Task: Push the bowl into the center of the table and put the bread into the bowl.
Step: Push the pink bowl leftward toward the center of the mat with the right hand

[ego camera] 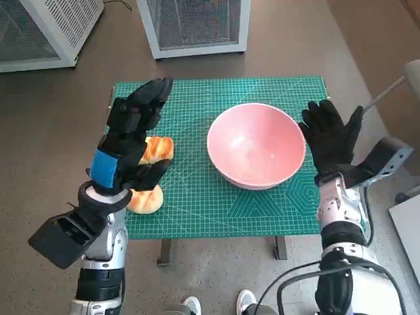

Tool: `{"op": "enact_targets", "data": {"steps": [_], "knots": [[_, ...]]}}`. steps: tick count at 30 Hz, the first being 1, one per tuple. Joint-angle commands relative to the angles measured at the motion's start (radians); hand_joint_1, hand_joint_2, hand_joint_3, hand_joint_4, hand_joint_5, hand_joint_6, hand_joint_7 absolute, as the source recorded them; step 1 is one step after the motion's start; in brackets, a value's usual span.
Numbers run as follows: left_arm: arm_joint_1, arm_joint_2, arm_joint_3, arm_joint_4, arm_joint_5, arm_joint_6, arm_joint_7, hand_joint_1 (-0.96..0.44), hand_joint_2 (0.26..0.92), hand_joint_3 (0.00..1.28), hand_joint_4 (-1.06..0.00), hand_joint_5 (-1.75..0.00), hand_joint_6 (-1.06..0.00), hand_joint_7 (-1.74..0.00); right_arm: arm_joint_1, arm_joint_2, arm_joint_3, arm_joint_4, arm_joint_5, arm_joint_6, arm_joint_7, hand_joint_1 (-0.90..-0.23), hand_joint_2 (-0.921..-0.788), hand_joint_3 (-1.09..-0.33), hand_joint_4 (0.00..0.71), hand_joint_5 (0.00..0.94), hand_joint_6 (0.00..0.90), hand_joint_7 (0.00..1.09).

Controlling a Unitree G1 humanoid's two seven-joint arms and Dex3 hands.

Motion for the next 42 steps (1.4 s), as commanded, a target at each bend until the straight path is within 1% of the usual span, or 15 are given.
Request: {"op": "enact_targets", "data": {"steps": [1,4,6,10,17,24,36,42], "knots": [[0.012,0.01,0.008,-0.003,-0.004,-0.01,-0.002,-0.6,0.921,0.36,-0.21,0.0,0.0,-0.58,0.001,0.019,0.01,0.002,-0.01,-0.001,0.008,-0.324,-0.921,-0.598,0.255,0.001,0.167,0.48],[0.014,0.011,0.009,-0.004,-0.011,-0.008,-0.005,-0.6,0.921,0.36,-0.21,0.0,0.0,-0.58,-0.004,0.027,0.017,0.001,-0.014,-0.006,0.016,-0.328,-0.921,-0.603,0.245,0.0,0.128,0.49],[0.015,0.011,0.01,-0.004,-0.016,-0.007,-0.007,-0.6,0.921,0.36,-0.21,0.0,0.0,-0.58,-0.007,0.032,0.023,0.001,-0.017,-0.01,0.018,-0.325,-0.921,-0.619,0.238,0.0,0.104,0.48],[0.017,0.011,0.012,0.001,-0.023,-0.008,-0.011,-0.59,0.921,0.36,-0.21,0.0,0.0,-0.58,-0.012,0.043,0.035,0.001,-0.022,-0.013,0.017,-0.318,-0.921,-0.639,0.25,0.007,0.092,0.47],[0.02,0.01,0.016,0.002,-0.022,-0.009,-0.01,-0.57,0.921,0.36,-0.21,0.0,-0.01,-0.58,-0.02,0.057,0.052,0.003,-0.031,-0.014,0.004,-0.301,-0.921,-0.676,0.26,0.009,0.113,0.46],[0.029,0.009,0.018,-0.005,-0.009,-0.012,-0.003,-0.56,0.921,0.36,-0.22,0.0,-0.01,-0.57,-0.031,0.073,0.046,0.009,-0.032,-0.002,0.002,-0.281,-0.921,-0.703,0.267,0.009,0.125,0.46],[0.049,0.01,0.027,-0.023,-0.009,-0.018,0.004,-0.55,0.921,0.36,-0.22,0.0,-0.02,-0.55,-0.047,0.101,0.036,0.015,-0.028,0.017,0.003,-0.292,-0.921,-0.684,0.282,0.011,0.149,0.46],[0.058,0.009,0.03,-0.028,-0.002,-0.025,0.011,-0.56,0.921,0.35,-0.22,0.0,-0.03,-0.54,-0.054,0.111,0.041,0.018,-0.037,0.025,-0.003,-0.289,-0.921,-0.677,0.291,0.013,0.168,0.46]]}}
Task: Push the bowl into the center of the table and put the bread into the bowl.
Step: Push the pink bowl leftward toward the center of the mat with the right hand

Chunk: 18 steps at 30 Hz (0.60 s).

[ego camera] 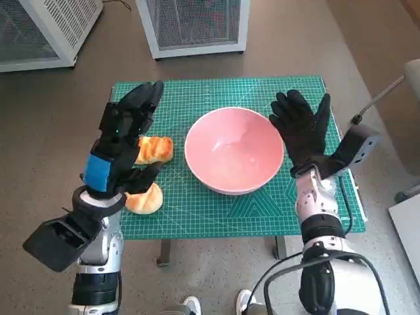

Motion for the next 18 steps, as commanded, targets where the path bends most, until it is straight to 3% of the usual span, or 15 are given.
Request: {"op": "enact_targets", "data": {"steps": [1,10,18], "knots": [[0.014,0.003,0.007,-0.019,0.005,-0.02,0.01,-0.56,0.921,0.35,-0.22,0.0,-0.03,-0.54,-0.005,0.019,0.005,0.017,-0.01,0.024,-0.016,-0.289,-0.921,-0.677,0.292,0.013,0.169,0.46],[0.033,0.007,0.015,-0.027,0.0,-0.024,0.016,-0.56,0.921,0.35,-0.22,0.0,-0.04,-0.52,-0.021,-0.005,0.027,0.001,-0.035,-0.002,-0.007,-0.285,-0.921,-0.668,0.298,0.012,0.169,0.45],[0.032,0.014,0.031,-0.013,-0.019,-0.021,0.012,-0.56,0.921,0.34,-0.22,0.0,-0.06,-0.49,-0.026,-0.005,0.058,-0.069,-0.037,-0.12,0.058,-0.316,-0.921,-0.65,0.312,0.014,0.162,0.46]]}}
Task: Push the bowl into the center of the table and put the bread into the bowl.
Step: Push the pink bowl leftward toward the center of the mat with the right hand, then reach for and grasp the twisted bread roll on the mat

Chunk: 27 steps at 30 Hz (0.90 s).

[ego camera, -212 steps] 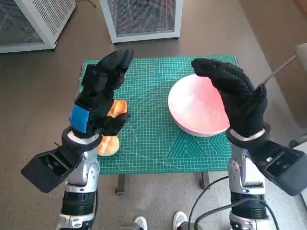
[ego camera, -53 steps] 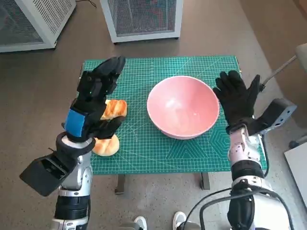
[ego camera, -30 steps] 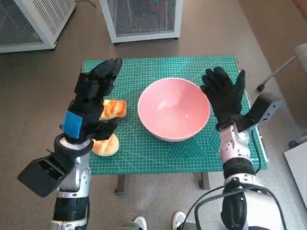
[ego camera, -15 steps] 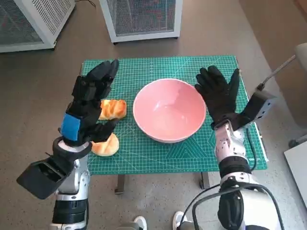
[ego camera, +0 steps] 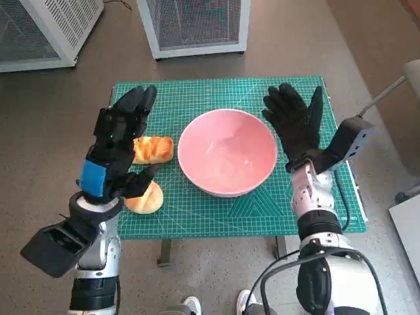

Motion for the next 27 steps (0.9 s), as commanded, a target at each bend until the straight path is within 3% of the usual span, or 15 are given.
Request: {"op": "enact_targets", "data": {"steps": [1,6,15,22,27], "knots": [[0.002,0.011,0.017,-0.004,-0.017,-0.008,0.001,-0.56,0.921,0.34,-0.22,0.0,-0.06,-0.48,0.008,-0.002,0.021,-0.051,-0.006,-0.076,0.063,-0.319,-0.921,-0.649,0.313,0.014,0.161,0.46],[-0.006,0.023,0.032,0.0,-0.021,-0.004,0.002,-0.58,0.921,0.34,-0.22,0.0,-0.09,-0.43,0.031,0.008,0.035,-0.136,0.013,-0.169,0.155,-0.384,-0.921,-0.599,0.317,0.008,0.114,0.57],[-0.037,0.076,0.072,-0.001,0.051,0.015,0.056,-0.58,0.921,0.35,-0.22,0.0,-0.13,-0.34,0.122,0.015,0.107,-0.362,0.015,-0.318,0.232,-0.373,-0.921,-0.566,0.348,0.016,0.101,0.66],[-0.076,0.155,0.089,0.032,0.208,0.01,0.126,-0.59,0.921,0.35,-0.23,0.0,-0.15,-0.32,0.194,0.009,0.162,-0.538,0.022,-0.362,0.249,-0.379,-0.921,-0.546,0.364,0.02,0.101,0.69],[-0.099,0.266,0.069,0.049,0.421,0.07,0.181,-0.61,0.921,0.34,-0.19,0.0,-0.11,-0.29,0.235,0.007,0.182,-0.631,0.053,-0.351,0.262,-0.36,-0.915,-0.553,0.372,0.02,0.106,0.71]]}}
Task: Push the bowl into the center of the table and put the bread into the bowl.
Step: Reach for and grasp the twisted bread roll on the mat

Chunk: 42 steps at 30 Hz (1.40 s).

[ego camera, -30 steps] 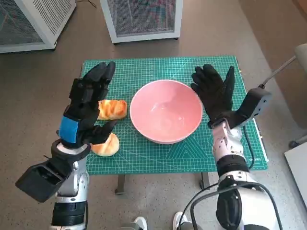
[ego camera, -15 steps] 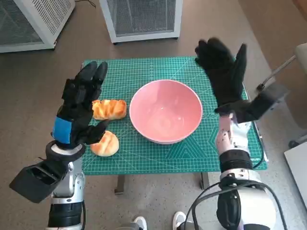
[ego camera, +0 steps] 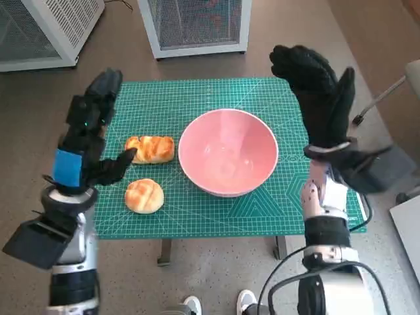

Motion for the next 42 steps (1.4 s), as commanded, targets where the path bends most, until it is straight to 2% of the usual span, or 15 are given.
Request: {"op": "enact_targets", "data": {"steps": [1,3,5,7,12,15,18,23,29,34,38,42], "knots": [[-0.027,0.107,-0.016,0.018,0.191,0.066,0.047,-0.61,0.921,0.33,-0.18,0.0,-0.11,-0.29,0.057,-0.002,0.02,-0.071,0.033,0.014,0.019,-0.357,-0.912,-0.559,0.374,0.02,0.106,0.71],[-0.03,0.148,-0.03,-0.001,0.277,0.129,0.057,-0.64,0.921,0.27,-0.15,0.0,-0.08,-0.28,0.07,-0.002,0.025,-0.096,0.047,0.024,0.022,-0.352,-0.903,-0.574,0.382,0.021,0.108,0.72],[-0.03,0.172,-0.048,-0.034,0.357,0.201,0.062,-0.65,0.92,0.21,-0.15,0.0,-0.07,-0.27,0.083,-0.003,0.031,-0.122,0.056,0.035,0.02,-0.353,-0.9,-0.578,0.386,0.022,0.109,0.72],[-0.032,0.187,-0.068,-0.065,0.422,0.276,0.058,-0.66,0.903,0.11,-0.14,0.0,-0.07,-0.25,0.095,-0.004,0.035,-0.143,0.055,0.036,0.014,-0.357,-0.896,-0.581,0.393,0.023,0.111,0.72],[-0.053,0.192,-0.122,-0.124,0.493,0.457,0.002,-0.6,0.825,0.02,-0.13,0.0,-0.1,-0.24,0.115,-0.008,0.04,-0.178,0.049,0.041,-0.002,-0.365,-0.904,-0.561,0.401,0.019,0.125,0.69],[-0.086,0.189,-0.163,-0.117,0.494,0.553,-0.056,-0.46,0.777,0.01,-0.12,0.0,-0.15,-0.2,0.129,-0.007,0.043,-0.201,0.046,0.043,-0.014,-0.368,-0.904,-0.55,0.404,0.017,0.135,0.69],[-0.106,0.199,-0.198,-0.098,0.522,0.587,-0.064,-0.39,0.757,0.0,-0.12,0.0,-0.18,-0.16,0.138,-0.007,0.045,-0.215,0.044,0.044,-0.024,-0.369,-0.905,-0.543,0.407,0.016,0.141,0.68],[-0.144,0.213,-0.255,-0.057,0.559,0.639,-0.088,-0.36,0.745,0.0,-0.12,0.0,-0.21,-0.14,0.15,-0.005,0.05,-0.237,0.043,0.046,-0.037,-0.37,-0.909,-0.534,0.409,0.014,0.15,0.67],[-0.214,0.22,-0.327,0.017,0.56,0.755,-0.225,-0.31,0.732,0.0,-0.07,0.0,-0.2,-0.1,0.164,-0.007,0.055,-0.261,0.055,0.056,-0.043,-0.374,-0.914,-0.521,0.412,0.012,0.149,0.66],[-0.27,0.219,-0.38,0.082,0.569,0.829,-0.297,-0.22,0.725,0.0,-0.01,0.0,-0.16,-0.06,0.171,-0.009,0.055,-0.271,0.056,0.061,-0.049,-0.383,-0.92,-0.505,0.413,0.01,0.143,0.65],[-0.312,0.208,-0.418,0.144,0.576,0.857,-0.31,-0.18,0.724,0.0,0.0,0.0,-0.15,-0.04,0.171,-0.01,0.054,-0.269,0.055,0.059,-0.051,-0.384,-0.921,-0.501,0.413,0.009,0.141,0.65],[-0.343,0.199,-0.449,0.211,0.579,0.851,-0.288,-0.17,0.724,0.0,0.0,0.0,-0.15,-0.04,0.172,-0.01,0.055,-0.268,0.053,0.059,-0.054,-0.383,-0.921,-0.5,0.413,0.008,0.141,0.65]]}}
